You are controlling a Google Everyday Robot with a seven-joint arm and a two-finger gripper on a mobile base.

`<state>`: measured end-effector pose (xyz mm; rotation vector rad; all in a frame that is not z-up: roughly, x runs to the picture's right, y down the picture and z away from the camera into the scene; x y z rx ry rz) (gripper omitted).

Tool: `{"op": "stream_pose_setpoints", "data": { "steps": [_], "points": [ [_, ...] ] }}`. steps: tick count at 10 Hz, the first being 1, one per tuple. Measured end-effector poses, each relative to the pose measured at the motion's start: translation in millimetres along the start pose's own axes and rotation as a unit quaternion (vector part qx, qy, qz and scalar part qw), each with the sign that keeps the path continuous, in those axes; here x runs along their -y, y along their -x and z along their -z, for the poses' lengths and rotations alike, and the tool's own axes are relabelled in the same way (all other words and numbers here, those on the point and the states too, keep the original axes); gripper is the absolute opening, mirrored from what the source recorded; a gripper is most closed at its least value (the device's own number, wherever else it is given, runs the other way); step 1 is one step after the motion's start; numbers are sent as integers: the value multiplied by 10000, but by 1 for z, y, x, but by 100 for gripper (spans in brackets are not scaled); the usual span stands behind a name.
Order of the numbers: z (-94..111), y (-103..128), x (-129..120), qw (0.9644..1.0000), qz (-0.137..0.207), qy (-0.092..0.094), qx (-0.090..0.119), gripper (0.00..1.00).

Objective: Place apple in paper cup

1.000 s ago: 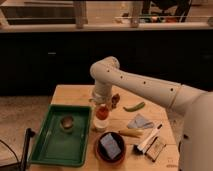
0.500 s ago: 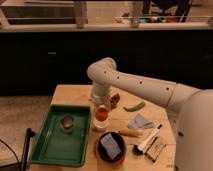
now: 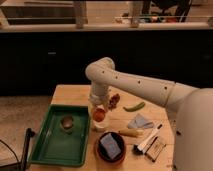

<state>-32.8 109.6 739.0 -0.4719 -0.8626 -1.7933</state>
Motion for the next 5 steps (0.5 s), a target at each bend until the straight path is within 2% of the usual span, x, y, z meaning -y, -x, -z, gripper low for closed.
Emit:
{"op": "stream_pose_setpoints", "data": {
  "steps": [5],
  "points": [
    [3,-2,-1,10000,-12,45,2,80]
  ]
}}
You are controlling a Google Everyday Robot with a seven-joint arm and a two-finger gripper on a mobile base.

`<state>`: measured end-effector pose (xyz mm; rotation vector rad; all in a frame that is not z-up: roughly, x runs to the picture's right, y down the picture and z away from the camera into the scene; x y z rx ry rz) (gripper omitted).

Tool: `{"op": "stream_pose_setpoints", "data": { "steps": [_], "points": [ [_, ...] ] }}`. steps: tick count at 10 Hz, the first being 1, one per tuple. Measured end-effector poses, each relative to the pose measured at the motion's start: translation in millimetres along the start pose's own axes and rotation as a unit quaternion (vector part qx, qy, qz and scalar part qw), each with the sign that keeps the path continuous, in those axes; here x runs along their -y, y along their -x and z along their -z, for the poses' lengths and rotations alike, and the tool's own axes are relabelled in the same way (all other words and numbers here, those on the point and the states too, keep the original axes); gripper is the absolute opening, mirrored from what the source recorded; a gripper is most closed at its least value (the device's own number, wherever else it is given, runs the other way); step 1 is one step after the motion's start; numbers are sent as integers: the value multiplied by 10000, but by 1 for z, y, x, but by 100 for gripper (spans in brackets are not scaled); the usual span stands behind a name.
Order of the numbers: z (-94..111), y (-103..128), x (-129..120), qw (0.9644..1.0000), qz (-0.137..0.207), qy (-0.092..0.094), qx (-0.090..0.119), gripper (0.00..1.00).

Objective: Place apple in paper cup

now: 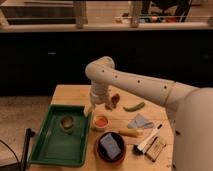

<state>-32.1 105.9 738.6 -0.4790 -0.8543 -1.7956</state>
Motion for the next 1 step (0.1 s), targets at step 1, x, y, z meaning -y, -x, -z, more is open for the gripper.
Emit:
{"op": "stream_pose_setpoints", "data": {
  "steps": [1],
  "points": [
    [1,0,-1,10000,-6,8,-17,80]
  ]
}}
